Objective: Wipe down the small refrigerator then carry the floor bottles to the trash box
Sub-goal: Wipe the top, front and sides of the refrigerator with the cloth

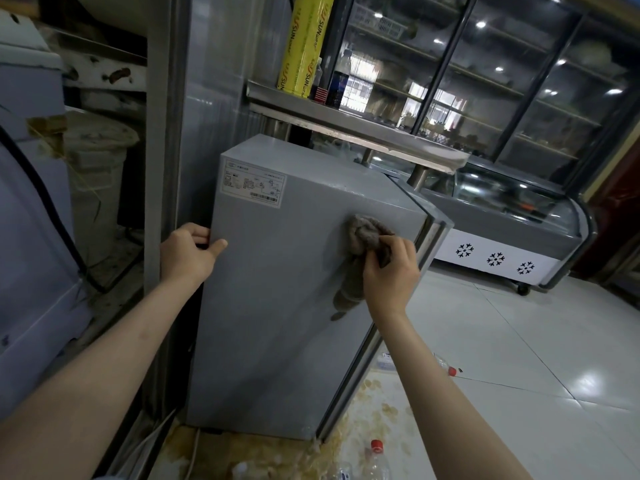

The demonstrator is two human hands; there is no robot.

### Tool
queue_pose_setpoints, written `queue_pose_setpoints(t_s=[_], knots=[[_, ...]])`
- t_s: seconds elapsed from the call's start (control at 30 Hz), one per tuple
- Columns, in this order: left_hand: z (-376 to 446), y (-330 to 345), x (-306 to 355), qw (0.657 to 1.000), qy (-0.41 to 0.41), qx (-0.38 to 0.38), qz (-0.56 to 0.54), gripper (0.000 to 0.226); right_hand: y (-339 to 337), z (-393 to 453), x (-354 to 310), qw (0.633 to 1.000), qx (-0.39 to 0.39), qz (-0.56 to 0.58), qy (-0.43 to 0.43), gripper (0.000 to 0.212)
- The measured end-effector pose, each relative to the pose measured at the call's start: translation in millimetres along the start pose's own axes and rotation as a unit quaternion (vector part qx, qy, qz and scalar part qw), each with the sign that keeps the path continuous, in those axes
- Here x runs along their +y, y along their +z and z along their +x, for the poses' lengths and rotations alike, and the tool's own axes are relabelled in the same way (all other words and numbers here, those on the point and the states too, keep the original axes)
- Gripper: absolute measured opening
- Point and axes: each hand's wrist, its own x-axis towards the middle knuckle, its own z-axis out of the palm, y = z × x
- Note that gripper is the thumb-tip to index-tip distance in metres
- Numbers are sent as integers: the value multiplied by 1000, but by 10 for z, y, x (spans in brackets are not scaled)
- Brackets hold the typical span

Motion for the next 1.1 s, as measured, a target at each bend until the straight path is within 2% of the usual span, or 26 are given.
queue_pose_setpoints(t_s=[0.17, 0.37, 0.53, 0.8, 1.0, 1.1], knots=[[-2, 15, -9, 1000, -6, 4, -3, 32, -22, 55, 25, 996, 53, 2, 66, 8], [21, 12, -35, 1000, -5, 1, -10, 33, 26, -31, -8, 997, 31, 1, 72, 8], [47, 21, -52, 1000, -6, 1, -10, 33, -82, 197, 32, 992, 85, -5, 98, 4], [31, 27, -55, 1000, -13, 0, -8, 34, -10, -148, 122, 994, 28, -30, 103, 7], [24, 25, -40, 1000, -12, 4, -8, 32, -119, 139, 99, 985, 104, -21, 137, 6], [12, 27, -45, 1000, -13, 9, -11, 32, -77, 31, 125, 986, 86, -28, 139, 9]])
